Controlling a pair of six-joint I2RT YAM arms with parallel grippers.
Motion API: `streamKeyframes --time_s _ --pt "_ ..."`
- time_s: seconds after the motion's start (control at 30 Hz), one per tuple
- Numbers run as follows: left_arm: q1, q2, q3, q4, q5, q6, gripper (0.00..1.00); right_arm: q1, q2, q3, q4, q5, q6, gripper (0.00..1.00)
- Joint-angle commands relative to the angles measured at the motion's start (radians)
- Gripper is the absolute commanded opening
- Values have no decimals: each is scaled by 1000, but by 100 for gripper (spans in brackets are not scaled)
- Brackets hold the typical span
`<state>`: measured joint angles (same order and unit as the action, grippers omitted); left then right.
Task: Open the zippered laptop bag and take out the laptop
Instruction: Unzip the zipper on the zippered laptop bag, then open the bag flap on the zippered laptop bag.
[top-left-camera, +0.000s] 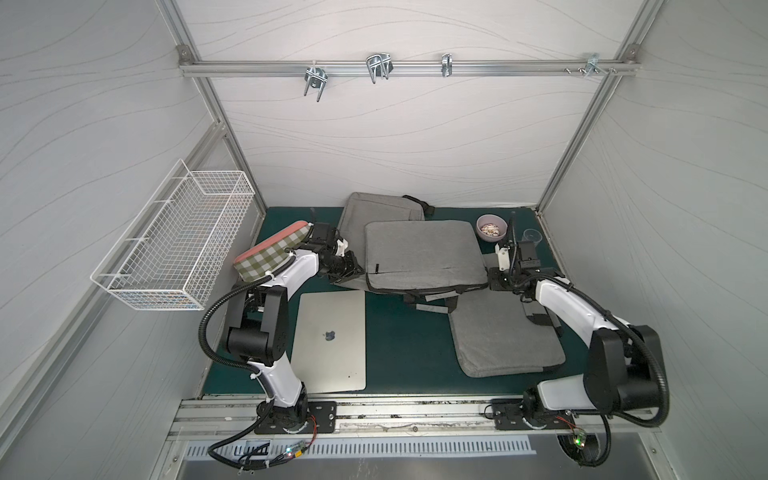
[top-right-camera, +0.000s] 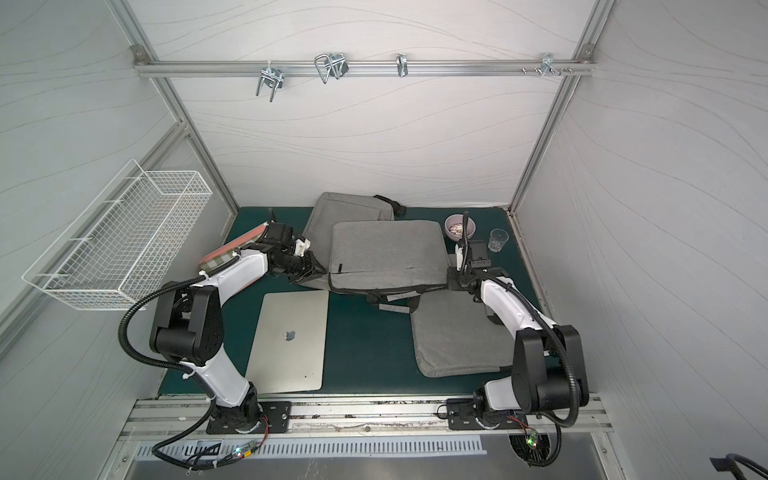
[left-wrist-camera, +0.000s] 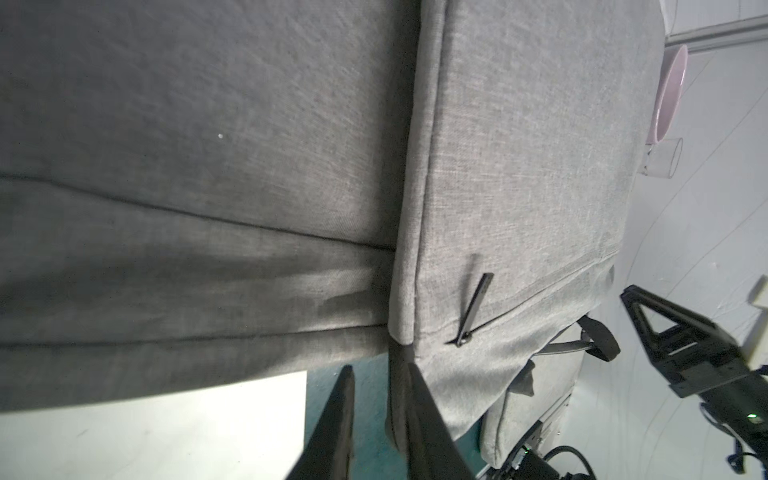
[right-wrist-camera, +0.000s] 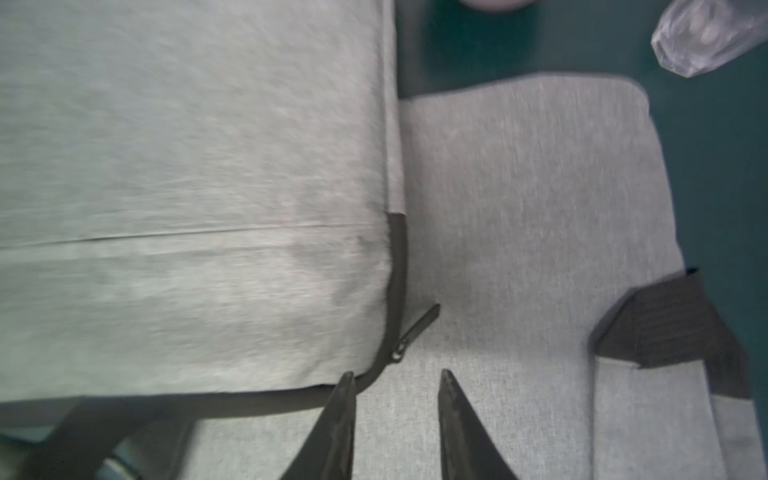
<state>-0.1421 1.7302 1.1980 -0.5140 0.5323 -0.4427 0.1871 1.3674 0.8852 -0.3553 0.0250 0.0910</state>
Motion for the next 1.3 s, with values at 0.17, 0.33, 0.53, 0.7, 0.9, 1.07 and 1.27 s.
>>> streamKeyframes --time_s 0.17,0.33,0.53,0.7,0.9,1.07,1.27 --pt "-57 -146 3 7 -42 346 53 28 -159 -32 -38 -165 96 57" --pt "-162 -205 -32 28 -92 693 63 36 -215 -79 -6 -269 185 72" --pt "-264 -241 -108 101 -72 1034 68 55 -247 -107 -11 -343 234 82" --pt "-332 -195 -113 92 -112 1267 69 55 -283 -154 -15 -355 245 86" --pt "-382 -126 -129 186 -221 1406 67 56 -306 -180 -23 -344 258 87" --pt "-422 -76 -132 280 -309 1446 64 57 -300 -181 -25 -334 259 88" --pt "-460 -22 -124 366 -401 1427 60 57 -300 -181 -26 -324 259 88"
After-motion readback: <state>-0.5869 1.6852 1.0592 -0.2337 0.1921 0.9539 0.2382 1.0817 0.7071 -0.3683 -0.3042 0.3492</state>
